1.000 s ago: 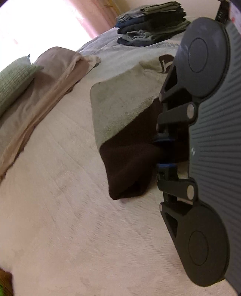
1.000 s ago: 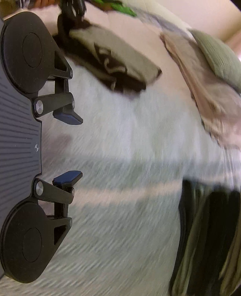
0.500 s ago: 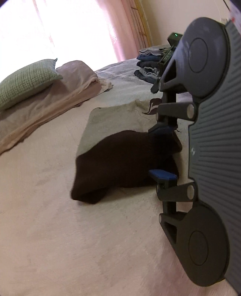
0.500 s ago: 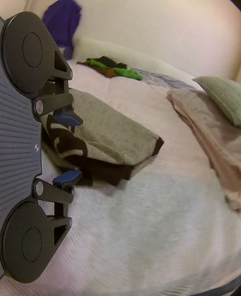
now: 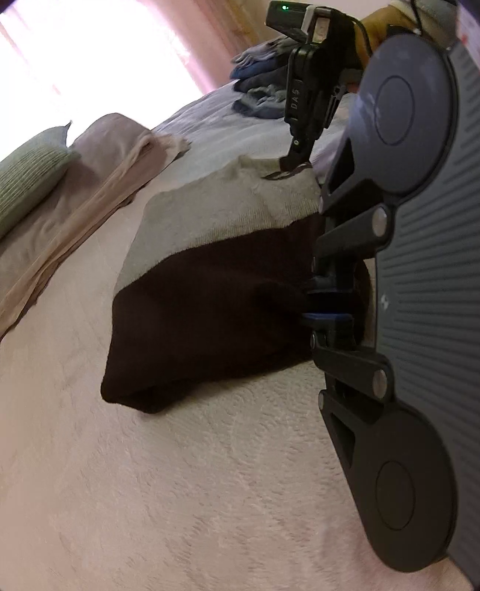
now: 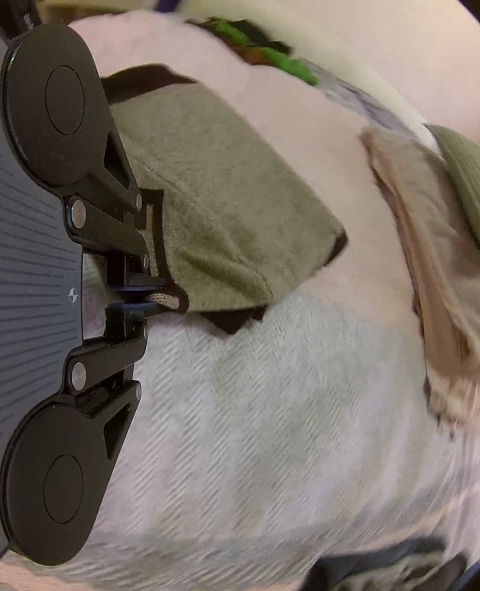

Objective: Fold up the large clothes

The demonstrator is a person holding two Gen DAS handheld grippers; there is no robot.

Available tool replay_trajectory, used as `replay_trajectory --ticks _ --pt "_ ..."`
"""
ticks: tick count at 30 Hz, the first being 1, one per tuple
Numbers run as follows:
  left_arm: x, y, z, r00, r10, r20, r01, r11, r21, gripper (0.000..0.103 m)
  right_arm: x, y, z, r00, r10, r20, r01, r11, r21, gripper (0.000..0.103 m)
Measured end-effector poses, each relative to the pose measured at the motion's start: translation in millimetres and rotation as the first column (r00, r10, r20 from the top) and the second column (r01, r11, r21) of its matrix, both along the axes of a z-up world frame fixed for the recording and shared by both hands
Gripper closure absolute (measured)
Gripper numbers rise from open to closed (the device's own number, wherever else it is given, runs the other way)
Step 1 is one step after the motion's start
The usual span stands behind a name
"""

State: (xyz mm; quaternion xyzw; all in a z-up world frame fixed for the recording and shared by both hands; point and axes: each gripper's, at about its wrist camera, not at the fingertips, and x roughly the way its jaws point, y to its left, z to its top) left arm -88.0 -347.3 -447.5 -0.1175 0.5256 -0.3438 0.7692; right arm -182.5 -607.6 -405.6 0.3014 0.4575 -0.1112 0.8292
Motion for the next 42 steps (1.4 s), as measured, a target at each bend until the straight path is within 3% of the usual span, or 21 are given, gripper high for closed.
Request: replay_trajectory --ticks 3,5,7,10,12,14,17,20,24,28,29,30,31,32,34,36,39,42 --pt "-3.1 7.1 11.0 1.0 -0.006 0.018 0.006 1.0 -0.017 0.089 3.0 -10.4 1.8 0.999 0.034 -0.024 -0.033 0.999 0.028 0.09" --pt "-3.1 18.0 23.1 1.0 0.001 0.004 -0.001 1.0 -0.031 0.081 -3.4 -22.8 9.0 0.999 0.045 -0.011 -0.044 0.998 0.034 0.059" --pt "-6.1 31.3 37.4 0.999 0.04 0.0 -0.04 0.998 -0.053 0.081 -10.5 -36.5 15.9 0.994 0.11 0.025 -0.11 0.994 0.01 0.057" --pt "-12.5 46.0 58.5 0.988 0.156 0.017 -0.156 0.988 -0.002 0.076 -11.8 -47.7 29.5 0.971 0.238 -0.002 -0.237 0.965 -0.108 0.057" --pt "-15.2 45.5 67.1 0.972 0.234 0.033 -0.235 0.972 0.03 0.075 -7.0 -51.3 40.1 0.942 0.335 0.022 -0.329 0.934 -0.137 0.057" --pt "-14.6 36.1 70.5 0.961 0.273 0.038 -0.275 0.96 0.046 0.07 3.7 -54.4 43.8 0.914 0.401 0.062 -0.393 0.913 -0.104 0.057" --pt "-7.7 21.1 60.9 0.945 0.326 -0.022 -0.325 0.946 0.007 0.044 27.4 -60.1 31.0 0.913 0.397 0.091 -0.401 0.916 0.03 0.057" --pt "7.4 15.1 39.3 0.914 0.397 -0.083 -0.397 0.918 0.015 0.044 46.0 -64.2 15.1 0.928 0.361 0.096 -0.369 0.925 0.09 0.057" --pt "23.0 19.1 22.0 0.882 0.462 -0.096 -0.463 0.886 0.007 0.044 65.3 -74.4 1.1 0.938 0.322 0.13 -0.338 0.931 0.139 0.057" --pt "35.5 8.6 17.1 0.896 0.438 -0.073 -0.438 0.899 0.024 0.051 83.7 -74.5 -11.4 0.93 0.346 0.123 -0.361 0.921 0.147 0.058" --pt "37.5 3.9 16.0 0.905 0.419 -0.069 -0.418 0.908 0.033 0.061 83.9 -75.7 -10.6 0.924 0.356 0.138 -0.374 0.918 0.135 0.072" --pt "38.2 -2.9 16.6 0.914 0.401 -0.065 -0.399 0.916 0.039 0.078 84.2 -75.9 -8.7 0.914 0.374 0.154 -0.392 0.913 0.109 0.088" --pt "37.2 -7.1 18.7 0.919 0.391 -0.042 -0.389 0.919 0.061 0.082 85.0 -75.3 -5.3 0.906 0.389 0.168 -0.405 0.911 0.077 0.094" --pt "33.8 -10.8 24.5 0.925 0.379 0.02 -0.379 0.921 0.088 0.095 83.6 -74.4 0.5 0.893 0.407 0.194 -0.423 0.905 0.049 0.095" --pt "23.1 -11.5 39.3 0.932 0.335 0.142 -0.348 0.934 0.077 0.098 78.1 -69.1 15.8 0.848 0.456 0.272 -0.461 0.886 -0.049 0.097" --pt "11.9 -12.0 49.4 0.922 0.295 0.253 -0.324 0.943 0.082 0.098 74.0 -65.8 18.9 0.818 0.497 0.29 -0.469 0.868 -0.165 0.097" --pt "8.3 -17.7 29.9 0.923 0.267 0.279 -0.318 0.935 0.158 0.096 75.7 -65.3 -16.4 0.838 0.521 0.164 -0.493 0.85 -0.185 0.098" --pt "1.2 -32.2 15.8 0.928 0.202 0.313 -0.282 0.93 0.237 0.095 71.4 -62.4 -23.8 0.857 0.494 0.148 -0.472 0.867 -0.16 0.097"
